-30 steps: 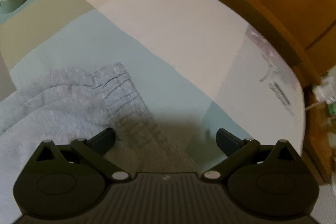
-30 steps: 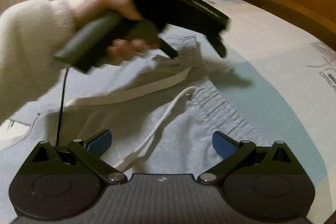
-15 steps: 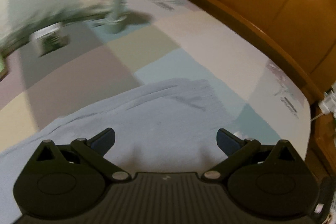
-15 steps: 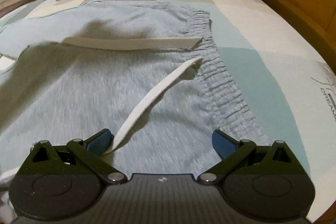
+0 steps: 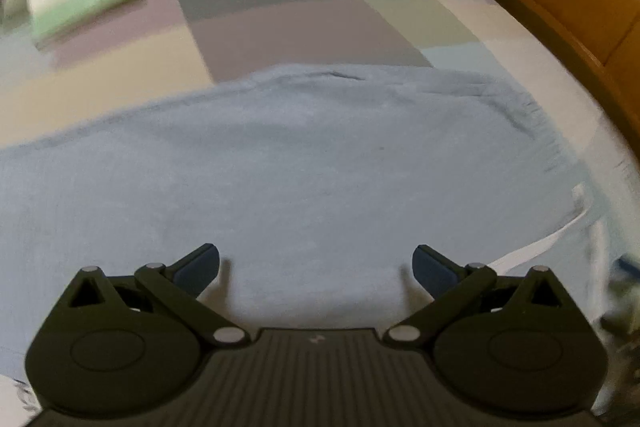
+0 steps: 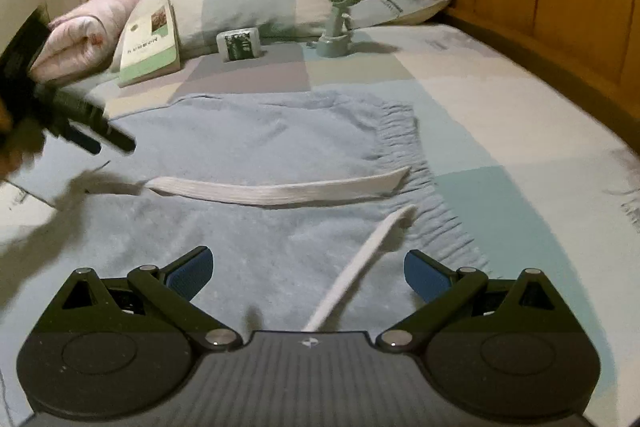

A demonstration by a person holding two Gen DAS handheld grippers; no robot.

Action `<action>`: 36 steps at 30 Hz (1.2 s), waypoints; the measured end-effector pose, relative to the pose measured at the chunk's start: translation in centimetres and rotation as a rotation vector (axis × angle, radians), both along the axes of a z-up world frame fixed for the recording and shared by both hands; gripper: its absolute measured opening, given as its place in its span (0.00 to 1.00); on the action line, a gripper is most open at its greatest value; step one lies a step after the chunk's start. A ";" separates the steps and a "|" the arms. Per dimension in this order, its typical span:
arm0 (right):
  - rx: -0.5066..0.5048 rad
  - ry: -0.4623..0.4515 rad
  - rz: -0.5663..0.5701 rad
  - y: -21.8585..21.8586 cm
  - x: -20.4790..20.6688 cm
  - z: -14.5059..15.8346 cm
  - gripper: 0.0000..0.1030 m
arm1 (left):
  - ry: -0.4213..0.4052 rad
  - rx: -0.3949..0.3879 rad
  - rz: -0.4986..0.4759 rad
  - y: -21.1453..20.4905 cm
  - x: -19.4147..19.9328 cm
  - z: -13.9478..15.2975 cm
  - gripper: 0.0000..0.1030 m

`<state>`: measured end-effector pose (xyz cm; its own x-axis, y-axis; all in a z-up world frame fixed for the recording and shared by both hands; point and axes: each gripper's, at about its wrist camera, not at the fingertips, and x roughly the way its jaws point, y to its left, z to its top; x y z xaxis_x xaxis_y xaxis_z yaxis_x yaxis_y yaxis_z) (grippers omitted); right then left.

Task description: Fold clothes

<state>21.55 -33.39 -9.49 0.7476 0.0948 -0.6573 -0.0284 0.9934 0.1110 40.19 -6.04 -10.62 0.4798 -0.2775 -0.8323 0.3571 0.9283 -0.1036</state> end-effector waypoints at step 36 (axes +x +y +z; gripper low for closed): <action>-0.120 0.055 0.094 7.9 -0.9 3.4 1.00 | -0.329 0.107 -0.308 -1.4 -4.7 -0.3 0.98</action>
